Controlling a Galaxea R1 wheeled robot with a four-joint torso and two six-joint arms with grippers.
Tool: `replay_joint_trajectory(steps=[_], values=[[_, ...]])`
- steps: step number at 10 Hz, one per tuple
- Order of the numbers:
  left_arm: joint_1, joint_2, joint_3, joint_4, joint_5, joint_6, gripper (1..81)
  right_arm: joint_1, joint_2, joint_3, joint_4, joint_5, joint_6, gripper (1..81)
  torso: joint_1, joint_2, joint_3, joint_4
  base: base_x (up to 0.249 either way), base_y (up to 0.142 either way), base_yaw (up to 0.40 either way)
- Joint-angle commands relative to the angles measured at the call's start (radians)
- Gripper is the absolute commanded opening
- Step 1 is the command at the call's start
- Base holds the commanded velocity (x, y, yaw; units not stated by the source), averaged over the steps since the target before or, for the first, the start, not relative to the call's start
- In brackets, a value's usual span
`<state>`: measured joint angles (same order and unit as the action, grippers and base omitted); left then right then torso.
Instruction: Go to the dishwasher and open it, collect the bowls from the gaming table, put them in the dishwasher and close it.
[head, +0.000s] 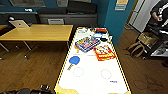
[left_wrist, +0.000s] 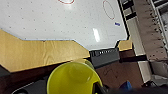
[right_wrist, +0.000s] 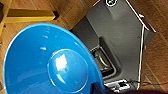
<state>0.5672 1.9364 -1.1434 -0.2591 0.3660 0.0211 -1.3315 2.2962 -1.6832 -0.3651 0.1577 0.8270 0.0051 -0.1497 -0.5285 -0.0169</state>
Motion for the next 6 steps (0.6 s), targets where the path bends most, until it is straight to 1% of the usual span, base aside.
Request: replay_joint_trajectory(steps=[1, 2, 3, 4, 5, 6], values=[[0.078, -0.003, -0.029, 0.0, -0.039, 0.108, 1.0, 0.024, -0.031, 0.005, -0.032, -0.027, -0.005, 1.0, 0.0, 0.0, 0.031, 0.0, 0.0, 0.0, 0.0], [0.113, 0.023, -0.059, 0.0, -0.053, 0.123, 1.0, 0.022, -0.024, -0.004, -0.032, -0.027, -0.005, 1.0, 0.0, 0.0, 0.047, 0.0, 0.0, 0.0, 0.0], [0.133, 0.042, -0.084, 0.0, -0.058, 0.128, 1.0, 0.022, -0.018, -0.01, -0.035, -0.027, -0.005, 1.0, 0.0, 0.0, 0.069, 0.0, 0.0, 0.0, 0.0], [0.159, 0.067, -0.111, 0.0, -0.064, 0.135, 1.0, 0.022, -0.013, -0.016, -0.035, -0.027, -0.005, 1.0, 0.0, 0.0, 0.125, 0.0, 0.0, 0.0, 0.0], [0.179, 0.085, -0.136, 0.001, -0.073, 0.137, 1.0, 0.022, -0.007, -0.025, -0.037, -0.027, -0.005, 1.0, 0.0, 0.0, 0.101, 0.0, 0.0, 0.0, 0.0], [0.208, 0.11, -0.165, 0.023, -0.078, 0.137, 1.0, 0.022, 0.004, -0.038, -0.037, -0.027, -0.005, 1.0, 0.0, 0.0, 0.12, 0.0, 0.0, 0.0, 0.0]])
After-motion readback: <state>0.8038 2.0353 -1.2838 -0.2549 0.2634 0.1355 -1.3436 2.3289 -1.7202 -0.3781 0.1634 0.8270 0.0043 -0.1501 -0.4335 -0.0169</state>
